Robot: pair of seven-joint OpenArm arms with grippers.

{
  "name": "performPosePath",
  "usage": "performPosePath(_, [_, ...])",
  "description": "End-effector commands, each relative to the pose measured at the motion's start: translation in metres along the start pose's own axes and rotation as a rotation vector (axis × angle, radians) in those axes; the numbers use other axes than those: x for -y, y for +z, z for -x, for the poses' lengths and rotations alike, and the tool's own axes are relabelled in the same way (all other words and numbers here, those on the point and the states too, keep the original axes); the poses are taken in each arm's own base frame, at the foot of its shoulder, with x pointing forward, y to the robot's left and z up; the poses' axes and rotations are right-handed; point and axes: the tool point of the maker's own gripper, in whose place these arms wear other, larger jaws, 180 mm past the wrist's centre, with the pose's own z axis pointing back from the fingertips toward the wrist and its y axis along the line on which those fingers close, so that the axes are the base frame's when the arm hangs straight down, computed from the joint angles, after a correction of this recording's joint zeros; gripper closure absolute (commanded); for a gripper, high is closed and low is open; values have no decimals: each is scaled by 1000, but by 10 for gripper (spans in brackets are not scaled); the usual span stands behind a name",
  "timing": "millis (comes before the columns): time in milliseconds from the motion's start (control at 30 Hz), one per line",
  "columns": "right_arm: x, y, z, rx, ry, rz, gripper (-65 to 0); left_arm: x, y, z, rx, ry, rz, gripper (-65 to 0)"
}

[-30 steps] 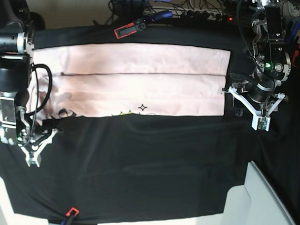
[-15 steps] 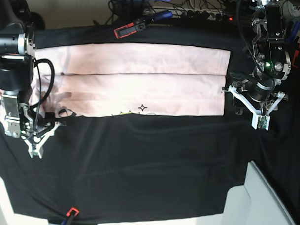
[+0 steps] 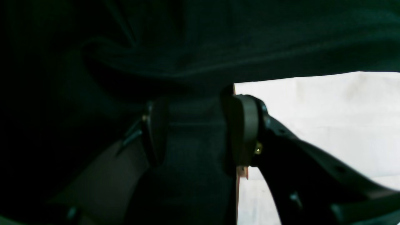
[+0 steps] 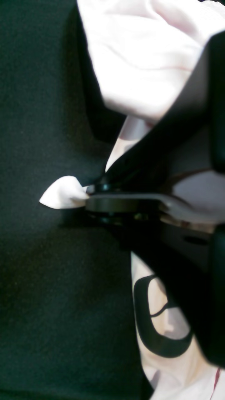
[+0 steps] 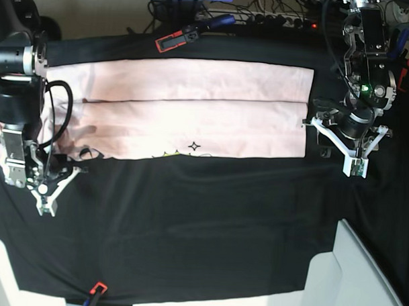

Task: Fold the T-shirt properly
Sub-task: 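Release the right gripper and reposition it at the shirt's sleeve end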

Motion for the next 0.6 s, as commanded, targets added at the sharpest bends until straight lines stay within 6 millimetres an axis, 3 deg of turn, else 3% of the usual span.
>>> performPosePath(0, [8,9,-20,61,7,15,0,-5,2,-13,43,-2,-14,-311])
performPosePath(367, [10,59,-27,208,0,111,0,-6,2,-13,43,-3,-14,-311])
performPosePath(500, [29,86,-26,212,-95,150,0,-6,2,-13,43,-3,-14,-311])
performPosePath(567, [31,90,-16,183,-140,150,0,-6,2,-13,43,-3,-14,-311])
